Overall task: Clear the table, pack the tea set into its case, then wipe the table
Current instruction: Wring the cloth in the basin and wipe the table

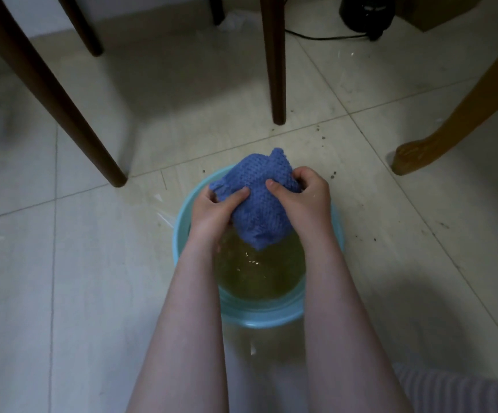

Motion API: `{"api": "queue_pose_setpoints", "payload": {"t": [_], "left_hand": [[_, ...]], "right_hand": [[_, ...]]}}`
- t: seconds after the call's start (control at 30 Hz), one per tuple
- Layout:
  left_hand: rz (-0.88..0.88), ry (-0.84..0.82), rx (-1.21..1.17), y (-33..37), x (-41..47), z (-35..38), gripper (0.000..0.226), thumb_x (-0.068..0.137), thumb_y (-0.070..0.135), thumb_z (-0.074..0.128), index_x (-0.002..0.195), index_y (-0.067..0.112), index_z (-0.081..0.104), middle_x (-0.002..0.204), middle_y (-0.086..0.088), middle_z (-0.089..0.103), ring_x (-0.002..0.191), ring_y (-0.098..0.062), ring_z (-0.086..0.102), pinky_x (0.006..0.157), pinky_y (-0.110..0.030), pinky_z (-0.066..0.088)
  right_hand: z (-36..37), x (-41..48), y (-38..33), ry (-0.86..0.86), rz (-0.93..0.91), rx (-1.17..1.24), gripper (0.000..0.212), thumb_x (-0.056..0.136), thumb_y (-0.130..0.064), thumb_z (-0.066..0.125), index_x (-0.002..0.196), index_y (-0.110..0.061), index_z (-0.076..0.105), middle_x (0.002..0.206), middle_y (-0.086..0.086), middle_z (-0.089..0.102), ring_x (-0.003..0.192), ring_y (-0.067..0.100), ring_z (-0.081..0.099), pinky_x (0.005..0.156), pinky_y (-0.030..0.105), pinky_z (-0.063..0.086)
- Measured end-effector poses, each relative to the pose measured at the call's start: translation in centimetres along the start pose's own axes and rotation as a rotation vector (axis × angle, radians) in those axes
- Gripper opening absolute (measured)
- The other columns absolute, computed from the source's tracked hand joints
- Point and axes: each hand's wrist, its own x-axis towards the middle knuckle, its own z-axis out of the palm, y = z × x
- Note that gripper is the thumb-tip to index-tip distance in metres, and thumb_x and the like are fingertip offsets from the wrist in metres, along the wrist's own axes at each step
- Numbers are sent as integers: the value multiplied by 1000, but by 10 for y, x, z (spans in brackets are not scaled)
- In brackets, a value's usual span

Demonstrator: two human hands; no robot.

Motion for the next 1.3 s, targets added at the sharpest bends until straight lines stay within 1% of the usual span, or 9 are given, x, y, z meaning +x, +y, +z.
{"api": "queue_pose_setpoints", "payload": {"t": [0.23, 0.4, 0.53, 0.67, 0.87, 0.97, 1.1, 1.2, 1.3], "left_hand": [[12, -80, -150, 4, -3, -7, 24, 86, 14, 68, 109, 12, 63, 95, -2, 75, 86, -17, 72, 71, -31, 57], [-82, -148, 1, 8, -1, -13, 38, 88, 3, 55, 120, 24, 57, 89, 0, 68, 69, -13, 64, 51, -23, 51], [20, -305, 373, 9, -7, -15, 36, 68, 18, 60, 101, 4, 66, 96, -8, 61, 85, -16, 58, 75, -30, 47], [48, -324, 394, 22, -8, -14, 35, 54, 25, 62, 85, 15, 73, 101, 0, 68, 97, -14, 60, 88, -32, 45], [92, -383, 497, 42, -7, -19, 42, 67, 32, 73, 103, 12, 69, 102, -9, 73, 99, -28, 68, 91, -51, 49], [117, -377, 671, 45, -6, -22, 31, 78, 34, 77, 99, 13, 69, 98, -4, 74, 93, -22, 69, 84, -40, 52], [109, -187, 453, 47, -12, -14, 15, 94, 25, 60, 89, 12, 67, 79, 0, 69, 71, -6, 66, 63, -22, 50], [44, -96, 297, 55, -11, -9, 15, 97, 13, 49, 88, 15, 60, 81, -3, 67, 83, -19, 66, 74, -32, 52], [46, -84, 116, 60, -16, -13, 28, 101, 6, 36, 82, 19, 51, 59, 10, 66, 59, -5, 64, 65, -26, 49]], "right_hand": [[-1, 0, -3, 30, 124, 182, 11, 82, -20, 75, 85, -16, 66, 85, 0, 70, 80, 15, 69, 68, 32, 59], [-4, -5, -25, -69, 143, 495, 5, 86, -14, 70, 85, -12, 66, 80, 1, 70, 77, 17, 69, 64, 30, 56], [-8, -8, -44, -206, 139, 523, 3, 87, -11, 69, 87, -12, 66, 85, 5, 70, 82, 20, 68, 69, 33, 56], [-16, -9, -59, -219, 103, 497, 8, 86, -10, 70, 94, -9, 67, 88, 8, 70, 83, 22, 69, 71, 34, 56], [-36, -6, -73, -82, -88, 309, 13, 82, -15, 75, 94, -15, 71, 88, -1, 72, 83, 12, 70, 68, 23, 54], [-38, -8, -78, -131, -176, 263, 21, 78, -9, 78, 97, -13, 71, 92, 0, 72, 87, 13, 69, 72, 23, 53], [-48, -18, -93, -470, -256, 89, 25, 73, -5, 79, 89, -22, 71, 80, -10, 73, 81, 2, 68, 72, 17, 52], [-57, -30, -107, -779, -191, -162, 14, 69, -31, 78, 81, -25, 76, 75, -9, 72, 75, 0, 65, 71, 18, 49], [-55, -25, -97, -701, -78, -333, 36, 68, -57, 72, 73, -21, 78, 78, -9, 74, 82, 4, 65, 82, 30, 48]]}}
